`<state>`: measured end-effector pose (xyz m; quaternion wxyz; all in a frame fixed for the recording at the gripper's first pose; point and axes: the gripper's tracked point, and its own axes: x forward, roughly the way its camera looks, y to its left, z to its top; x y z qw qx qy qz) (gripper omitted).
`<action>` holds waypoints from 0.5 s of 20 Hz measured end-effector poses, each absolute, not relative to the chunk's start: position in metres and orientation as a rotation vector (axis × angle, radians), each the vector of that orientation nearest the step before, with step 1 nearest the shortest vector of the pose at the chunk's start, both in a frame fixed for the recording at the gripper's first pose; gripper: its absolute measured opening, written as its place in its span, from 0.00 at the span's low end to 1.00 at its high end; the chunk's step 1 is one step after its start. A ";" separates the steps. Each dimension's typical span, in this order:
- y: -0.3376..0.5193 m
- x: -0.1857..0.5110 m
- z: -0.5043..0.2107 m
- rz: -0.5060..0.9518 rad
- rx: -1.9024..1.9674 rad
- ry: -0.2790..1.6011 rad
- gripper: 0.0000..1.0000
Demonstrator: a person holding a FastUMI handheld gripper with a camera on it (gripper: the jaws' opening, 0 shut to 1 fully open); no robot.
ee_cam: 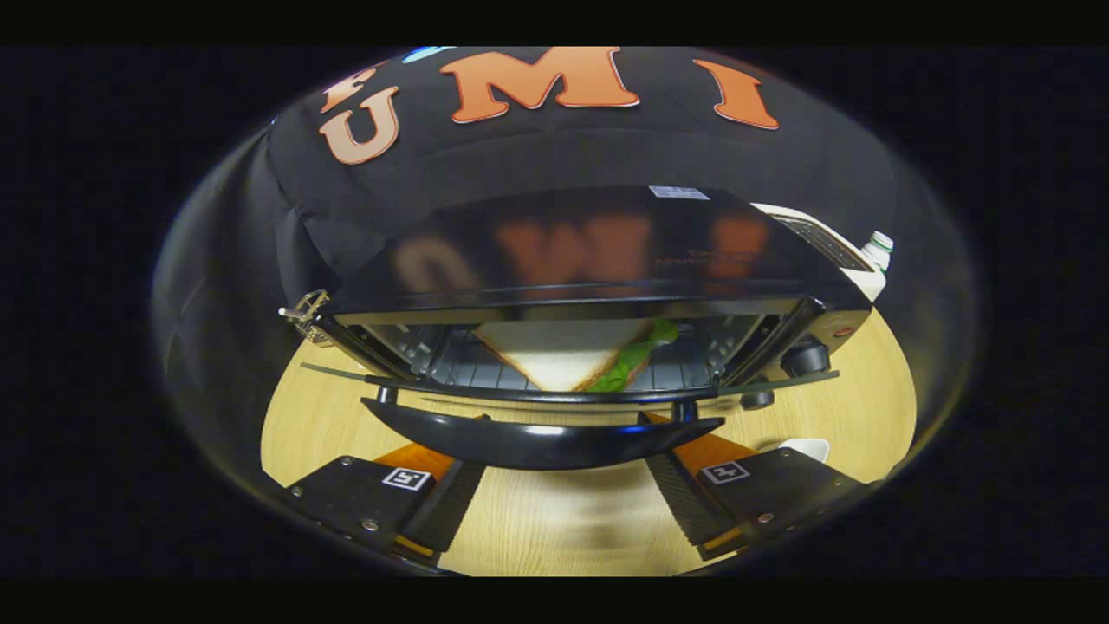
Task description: Open the toaster oven, put the food inside, and close the toaster oven door.
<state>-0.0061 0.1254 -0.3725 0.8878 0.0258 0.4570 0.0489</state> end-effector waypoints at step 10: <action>0.125 0.008 -0.340 0.076 0.106 0.893 0.97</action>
